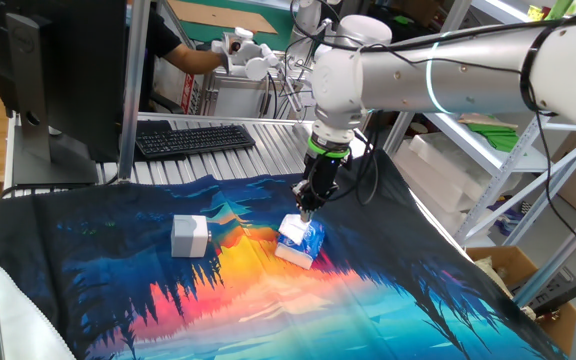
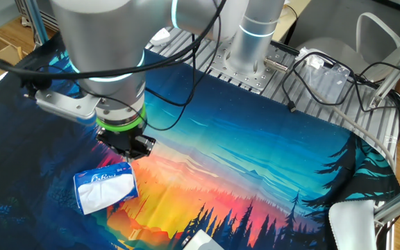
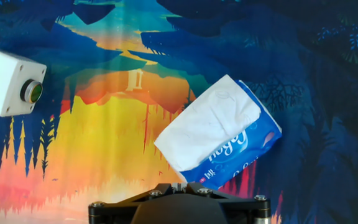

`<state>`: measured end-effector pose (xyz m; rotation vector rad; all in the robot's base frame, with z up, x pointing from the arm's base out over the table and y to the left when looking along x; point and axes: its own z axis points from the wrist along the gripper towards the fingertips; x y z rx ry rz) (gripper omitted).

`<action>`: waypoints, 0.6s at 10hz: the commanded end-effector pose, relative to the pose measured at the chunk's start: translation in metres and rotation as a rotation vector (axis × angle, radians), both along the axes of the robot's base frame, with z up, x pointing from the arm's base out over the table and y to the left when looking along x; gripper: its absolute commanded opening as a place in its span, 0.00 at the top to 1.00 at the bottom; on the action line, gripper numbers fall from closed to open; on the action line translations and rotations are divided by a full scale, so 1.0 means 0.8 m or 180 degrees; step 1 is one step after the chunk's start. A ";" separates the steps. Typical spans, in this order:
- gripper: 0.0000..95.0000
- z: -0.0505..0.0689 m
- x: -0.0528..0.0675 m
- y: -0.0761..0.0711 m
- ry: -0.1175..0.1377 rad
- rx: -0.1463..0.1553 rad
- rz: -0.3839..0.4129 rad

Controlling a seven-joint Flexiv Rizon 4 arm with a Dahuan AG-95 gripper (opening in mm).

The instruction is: Pull out a napkin

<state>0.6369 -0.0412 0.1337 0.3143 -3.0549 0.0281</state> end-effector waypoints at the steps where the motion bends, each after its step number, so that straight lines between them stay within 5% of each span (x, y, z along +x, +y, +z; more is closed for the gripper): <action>1: 1.00 -0.002 0.003 0.001 0.0018 -0.0006 -0.0009; 3: 1.00 -0.004 0.013 0.002 0.0020 -0.0007 -0.0019; 6: 1.00 -0.001 0.047 0.004 0.0049 -0.0010 -0.0021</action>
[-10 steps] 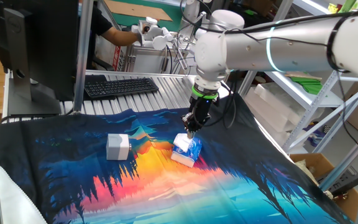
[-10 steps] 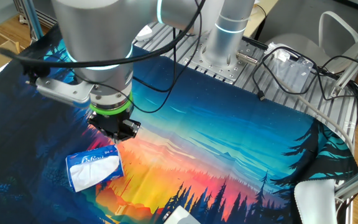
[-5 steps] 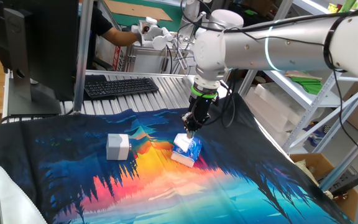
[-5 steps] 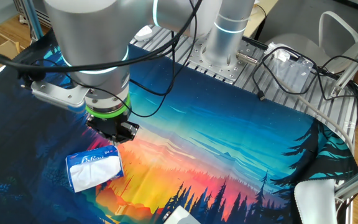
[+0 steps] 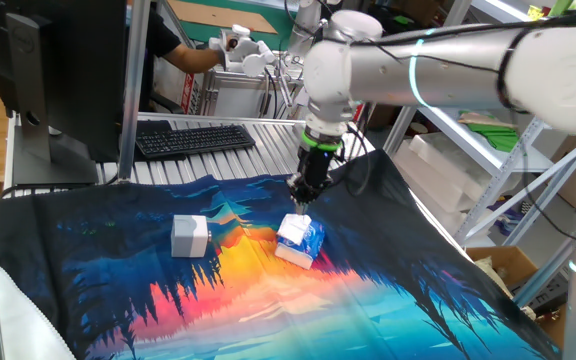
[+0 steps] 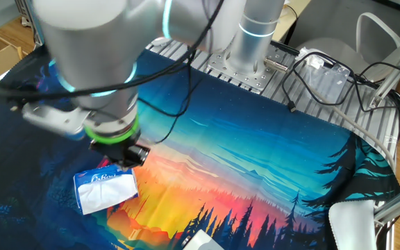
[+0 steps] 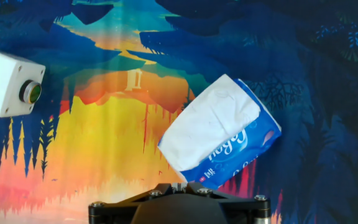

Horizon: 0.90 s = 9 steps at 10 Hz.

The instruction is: Pull out a napkin

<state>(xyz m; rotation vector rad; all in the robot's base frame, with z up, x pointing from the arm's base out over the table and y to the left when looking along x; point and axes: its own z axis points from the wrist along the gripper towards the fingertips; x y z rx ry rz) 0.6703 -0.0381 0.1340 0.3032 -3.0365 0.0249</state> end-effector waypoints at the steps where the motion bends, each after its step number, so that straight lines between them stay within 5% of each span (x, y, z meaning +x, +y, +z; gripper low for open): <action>1: 1.00 -0.005 0.014 0.002 -0.0021 -0.0015 -0.0014; 5: 1.00 -0.024 0.015 0.006 -0.0044 -0.0042 -0.0304; 9: 0.20 -0.041 0.017 0.009 -0.0049 -0.0076 -0.0435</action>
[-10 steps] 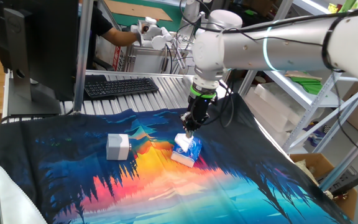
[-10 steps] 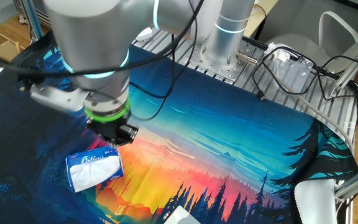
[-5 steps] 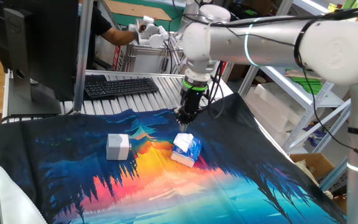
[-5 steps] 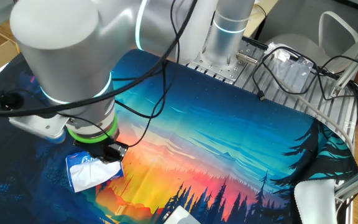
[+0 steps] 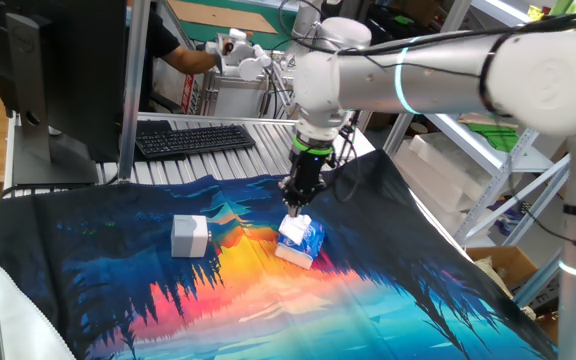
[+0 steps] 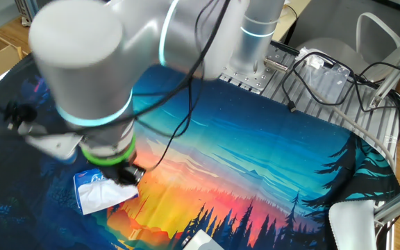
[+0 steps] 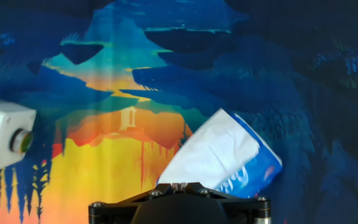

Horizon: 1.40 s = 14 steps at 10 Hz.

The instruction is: Pull out a napkin

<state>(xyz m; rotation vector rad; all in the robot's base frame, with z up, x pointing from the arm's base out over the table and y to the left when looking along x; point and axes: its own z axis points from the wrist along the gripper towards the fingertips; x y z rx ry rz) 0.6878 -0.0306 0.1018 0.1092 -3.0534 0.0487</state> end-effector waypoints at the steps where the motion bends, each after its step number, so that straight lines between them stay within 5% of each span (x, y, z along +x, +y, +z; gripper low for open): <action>1: 0.00 -0.002 -0.004 -0.001 -0.0030 -0.0014 -0.0049; 14: 0.00 -0.048 -0.003 0.002 -0.0078 -0.0015 -0.0029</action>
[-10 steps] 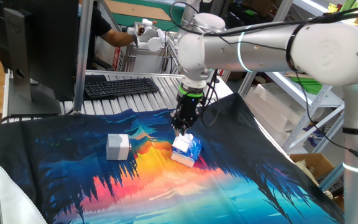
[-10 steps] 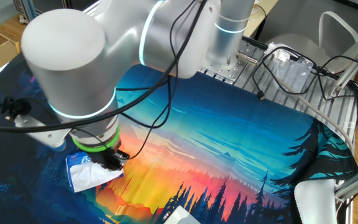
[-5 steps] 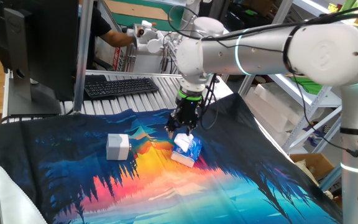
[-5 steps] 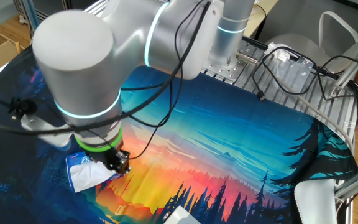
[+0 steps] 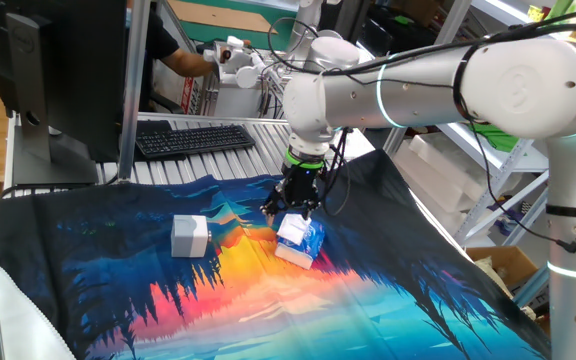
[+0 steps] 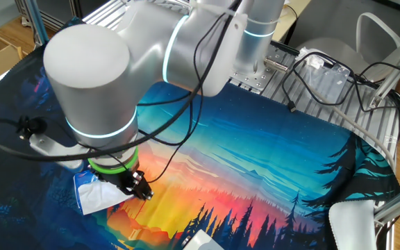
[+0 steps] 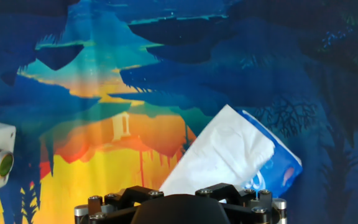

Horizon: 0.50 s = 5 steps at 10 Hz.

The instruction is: Pull out a napkin

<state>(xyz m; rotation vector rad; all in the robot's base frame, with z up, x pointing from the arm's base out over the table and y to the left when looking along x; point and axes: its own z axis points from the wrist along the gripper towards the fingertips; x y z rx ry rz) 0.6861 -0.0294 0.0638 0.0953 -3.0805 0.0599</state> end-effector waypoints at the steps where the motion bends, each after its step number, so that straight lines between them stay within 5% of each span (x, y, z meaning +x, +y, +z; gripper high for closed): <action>1: 0.00 -0.005 -0.001 0.000 -0.0003 0.0005 0.0001; 5: 0.00 -0.024 -0.003 -0.001 -0.0066 0.0001 0.0025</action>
